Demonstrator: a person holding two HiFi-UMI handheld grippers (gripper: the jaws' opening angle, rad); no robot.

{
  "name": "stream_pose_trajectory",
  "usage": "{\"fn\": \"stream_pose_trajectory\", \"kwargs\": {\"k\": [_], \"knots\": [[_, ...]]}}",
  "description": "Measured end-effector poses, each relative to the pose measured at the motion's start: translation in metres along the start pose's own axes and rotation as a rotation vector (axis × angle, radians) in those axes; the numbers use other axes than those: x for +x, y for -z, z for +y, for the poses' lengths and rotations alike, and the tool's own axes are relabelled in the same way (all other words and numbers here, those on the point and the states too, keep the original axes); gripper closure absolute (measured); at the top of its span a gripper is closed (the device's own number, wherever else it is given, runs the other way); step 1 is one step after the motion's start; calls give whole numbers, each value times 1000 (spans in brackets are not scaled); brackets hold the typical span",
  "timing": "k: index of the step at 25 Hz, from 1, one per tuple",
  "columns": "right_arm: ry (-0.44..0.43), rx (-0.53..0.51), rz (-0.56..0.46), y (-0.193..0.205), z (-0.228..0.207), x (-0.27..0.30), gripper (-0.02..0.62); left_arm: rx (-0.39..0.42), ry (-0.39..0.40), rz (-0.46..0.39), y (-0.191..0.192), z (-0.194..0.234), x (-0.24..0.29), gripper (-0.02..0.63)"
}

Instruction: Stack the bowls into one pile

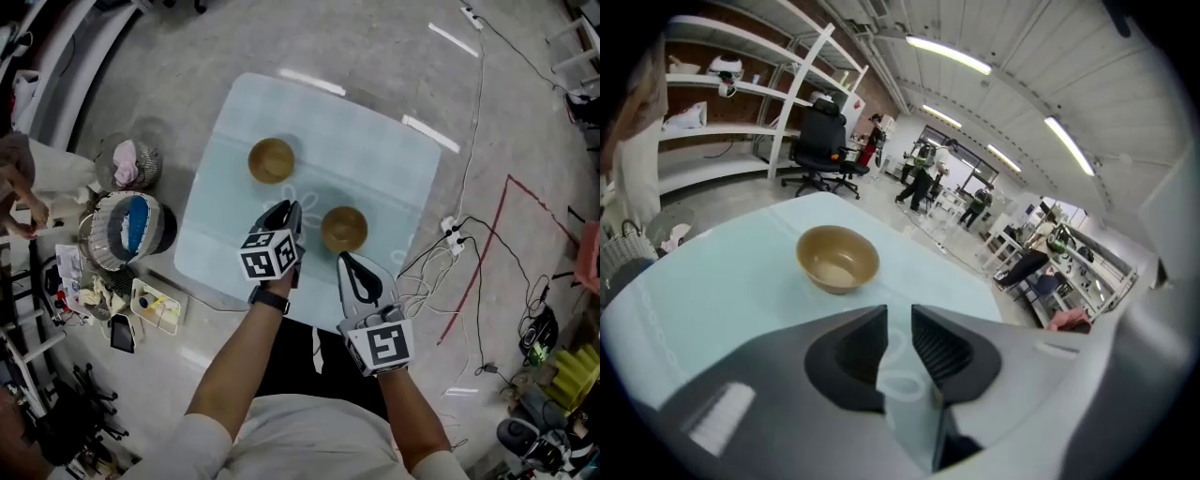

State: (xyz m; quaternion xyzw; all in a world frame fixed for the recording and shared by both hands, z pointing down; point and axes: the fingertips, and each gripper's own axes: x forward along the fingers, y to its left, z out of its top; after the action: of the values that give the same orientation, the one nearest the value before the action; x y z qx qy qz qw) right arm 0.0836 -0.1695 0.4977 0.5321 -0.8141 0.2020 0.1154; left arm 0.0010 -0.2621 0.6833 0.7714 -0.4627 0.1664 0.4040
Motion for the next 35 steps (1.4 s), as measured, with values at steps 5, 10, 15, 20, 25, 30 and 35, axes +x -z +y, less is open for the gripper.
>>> {"fn": "stream_pose_trajectory", "kwargs": {"k": [5, 10, 15, 20, 25, 30, 35], "knots": [[-6, 4, 26, -5, 9, 18, 595, -112, -39, -34, -16, 31, 2, 566], [-28, -7, 26, -6, 20, 37, 595, -212, -76, -53, -26, 64, 10, 566], [-36, -12, 37, -7, 25, 57, 595, -279, -105, -60, -34, 94, 21, 566], [-33, -3, 26, -9, 24, 63, 595, -310, -119, -60, -39, 107, 30, 566], [-25, 4, 23, -10, 22, 67, 595, -320, -103, -62, -50, 107, 34, 566], [-11, 3, 22, -10, 17, 66, 595, -356, -96, -60, -53, 111, 43, 566], [6, 11, 28, -10, 11, 64, 595, -361, -118, -36, -55, 117, 49, 566]]}}
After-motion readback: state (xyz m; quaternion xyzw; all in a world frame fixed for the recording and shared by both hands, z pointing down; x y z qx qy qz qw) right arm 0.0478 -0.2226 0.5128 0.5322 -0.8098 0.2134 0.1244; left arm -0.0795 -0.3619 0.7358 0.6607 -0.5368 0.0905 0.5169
